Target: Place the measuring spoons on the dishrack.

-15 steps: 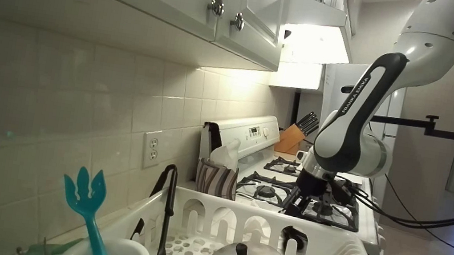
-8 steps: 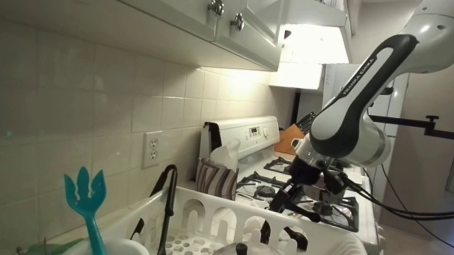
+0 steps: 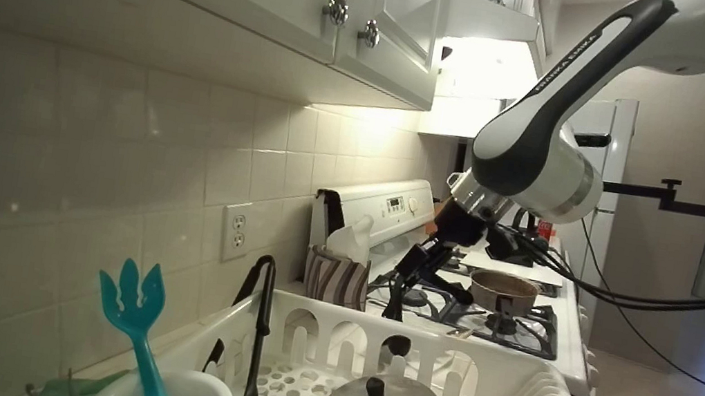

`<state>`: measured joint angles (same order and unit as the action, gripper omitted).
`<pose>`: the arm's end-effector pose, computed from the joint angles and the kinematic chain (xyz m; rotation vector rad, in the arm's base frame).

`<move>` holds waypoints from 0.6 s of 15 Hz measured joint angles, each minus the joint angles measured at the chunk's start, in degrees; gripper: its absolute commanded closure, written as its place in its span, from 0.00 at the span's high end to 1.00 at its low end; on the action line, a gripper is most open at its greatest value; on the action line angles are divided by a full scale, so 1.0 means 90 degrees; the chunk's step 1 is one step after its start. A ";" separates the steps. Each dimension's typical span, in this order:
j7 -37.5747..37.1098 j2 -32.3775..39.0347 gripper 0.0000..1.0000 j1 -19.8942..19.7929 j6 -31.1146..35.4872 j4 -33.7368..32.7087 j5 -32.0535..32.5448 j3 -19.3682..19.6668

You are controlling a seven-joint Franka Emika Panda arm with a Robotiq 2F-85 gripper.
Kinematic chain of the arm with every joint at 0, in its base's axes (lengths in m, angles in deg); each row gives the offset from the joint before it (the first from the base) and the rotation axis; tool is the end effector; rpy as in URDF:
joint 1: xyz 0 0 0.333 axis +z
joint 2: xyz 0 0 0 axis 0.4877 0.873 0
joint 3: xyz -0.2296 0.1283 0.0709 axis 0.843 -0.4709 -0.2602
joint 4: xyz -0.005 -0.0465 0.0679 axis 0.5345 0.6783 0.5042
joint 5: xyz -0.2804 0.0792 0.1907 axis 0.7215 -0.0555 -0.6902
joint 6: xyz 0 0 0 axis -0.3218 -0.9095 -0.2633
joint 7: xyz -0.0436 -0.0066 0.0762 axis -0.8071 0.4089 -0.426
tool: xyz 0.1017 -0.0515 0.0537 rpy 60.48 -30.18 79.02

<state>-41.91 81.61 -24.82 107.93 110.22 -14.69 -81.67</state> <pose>0.4619 -0.0801 0.2674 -2.9261 0.2977 -0.7801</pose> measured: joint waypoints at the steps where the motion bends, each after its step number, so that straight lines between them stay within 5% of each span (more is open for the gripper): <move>1: 0.0082 -0.0055 0.00 -0.0108 0.0000 -0.0057 -0.0155 -0.0189; 9: 0.0903 -0.0485 0.00 -0.0546 0.0000 -0.0406 -0.1495 -0.1266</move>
<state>-33.79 77.24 -29.74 107.93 106.56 -28.14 -93.07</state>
